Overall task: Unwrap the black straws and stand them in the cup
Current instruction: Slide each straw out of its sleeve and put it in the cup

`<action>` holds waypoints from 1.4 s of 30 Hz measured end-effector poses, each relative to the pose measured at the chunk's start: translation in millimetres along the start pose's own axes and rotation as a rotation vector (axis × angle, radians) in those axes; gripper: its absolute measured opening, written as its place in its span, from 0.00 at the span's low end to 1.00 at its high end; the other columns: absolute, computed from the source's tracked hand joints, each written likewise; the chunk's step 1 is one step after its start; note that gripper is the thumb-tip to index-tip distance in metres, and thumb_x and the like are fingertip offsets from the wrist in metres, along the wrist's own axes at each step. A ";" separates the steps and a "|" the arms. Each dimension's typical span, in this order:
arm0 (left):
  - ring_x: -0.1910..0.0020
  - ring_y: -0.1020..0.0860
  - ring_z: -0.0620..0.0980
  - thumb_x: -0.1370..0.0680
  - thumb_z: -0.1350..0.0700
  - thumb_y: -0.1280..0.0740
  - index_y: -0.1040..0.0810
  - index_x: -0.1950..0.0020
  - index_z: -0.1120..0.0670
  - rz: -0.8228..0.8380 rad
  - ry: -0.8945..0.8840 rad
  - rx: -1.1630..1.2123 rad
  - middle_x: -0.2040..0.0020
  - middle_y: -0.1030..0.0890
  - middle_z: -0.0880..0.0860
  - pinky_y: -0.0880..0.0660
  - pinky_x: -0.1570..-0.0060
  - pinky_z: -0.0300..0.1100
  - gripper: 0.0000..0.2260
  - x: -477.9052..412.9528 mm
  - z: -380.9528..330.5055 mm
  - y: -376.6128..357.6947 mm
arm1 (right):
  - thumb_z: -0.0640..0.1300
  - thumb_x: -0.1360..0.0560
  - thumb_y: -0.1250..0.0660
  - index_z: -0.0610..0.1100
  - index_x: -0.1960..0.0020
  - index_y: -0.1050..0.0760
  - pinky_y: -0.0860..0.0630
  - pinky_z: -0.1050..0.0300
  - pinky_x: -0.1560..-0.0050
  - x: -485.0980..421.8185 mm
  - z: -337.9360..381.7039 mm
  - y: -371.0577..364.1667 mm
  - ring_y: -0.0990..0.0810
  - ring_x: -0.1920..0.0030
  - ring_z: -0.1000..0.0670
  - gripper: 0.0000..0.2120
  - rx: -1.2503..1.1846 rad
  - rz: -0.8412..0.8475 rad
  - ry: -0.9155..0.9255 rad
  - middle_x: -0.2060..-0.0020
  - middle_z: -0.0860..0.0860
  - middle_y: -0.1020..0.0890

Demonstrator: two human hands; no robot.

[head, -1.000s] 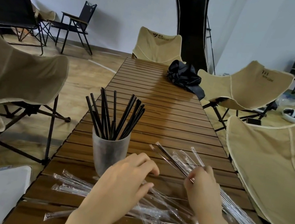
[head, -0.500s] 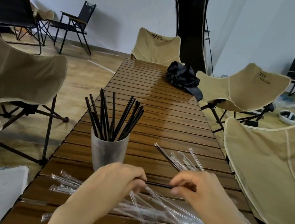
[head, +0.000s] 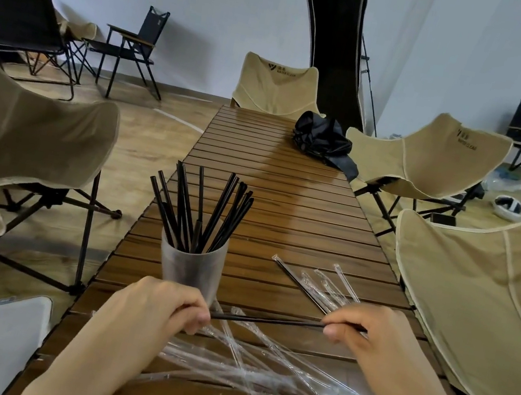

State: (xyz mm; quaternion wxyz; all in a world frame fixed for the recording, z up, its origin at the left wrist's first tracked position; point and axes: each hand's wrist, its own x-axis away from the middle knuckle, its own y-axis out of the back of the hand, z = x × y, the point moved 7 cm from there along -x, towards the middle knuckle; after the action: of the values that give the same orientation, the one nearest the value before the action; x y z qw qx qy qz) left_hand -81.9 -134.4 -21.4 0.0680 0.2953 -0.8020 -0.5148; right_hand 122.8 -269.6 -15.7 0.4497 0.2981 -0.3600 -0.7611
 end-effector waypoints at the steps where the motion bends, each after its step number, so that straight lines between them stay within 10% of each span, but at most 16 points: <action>1: 0.54 0.25 0.31 0.22 0.48 0.36 0.28 0.65 0.37 -0.001 -0.011 -0.002 0.67 0.23 0.38 0.32 0.57 0.24 0.13 0.5 -2.1 0.3 | 0.40 0.26 0.30 0.52 0.59 0.16 0.31 0.76 0.57 0.0 -0.5 0.8 0.21 0.61 0.65 0.09 -0.013 -0.015 -0.007 0.68 0.58 0.17; 10: 0.57 0.23 0.32 0.22 0.47 0.37 0.21 0.58 0.39 -0.031 -0.038 0.058 0.66 0.20 0.38 0.33 0.57 0.20 0.07 0.7 -14.6 -2.2 | 0.36 0.29 0.28 0.63 0.69 0.21 0.28 0.74 0.65 5.7 -1.9 9.5 0.20 0.68 0.59 0.22 -0.092 -0.050 0.003 0.69 0.60 0.17; 16: 0.56 0.25 0.28 0.25 0.43 0.36 0.23 0.63 0.37 -0.067 0.042 0.099 0.60 0.23 0.27 0.30 0.63 0.25 0.07 10.6 -2.7 14.0 | 0.35 0.28 0.29 0.62 0.65 0.20 0.29 0.76 0.66 6.5 -3.3 11.5 0.20 0.67 0.61 0.21 -0.158 -0.077 -0.007 0.68 0.61 0.17; 42: 0.56 0.25 0.29 0.23 0.44 0.36 0.19 0.59 0.40 -0.063 -0.023 0.030 0.69 0.22 0.36 0.35 0.59 0.19 0.08 5.0 -11.5 -4.0 | 0.38 0.28 0.29 0.54 0.61 0.16 0.31 0.73 0.64 1.4 4.2 -7.0 0.21 0.70 0.62 0.12 -0.109 -0.012 -0.029 0.70 0.59 0.17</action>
State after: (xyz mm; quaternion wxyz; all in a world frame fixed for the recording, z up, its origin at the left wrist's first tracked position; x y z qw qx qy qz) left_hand -79.6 -147.3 -20.5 0.0380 0.3154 -0.8005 -0.5082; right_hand 115.6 -267.4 -19.2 0.4554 0.2645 -0.3227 -0.7865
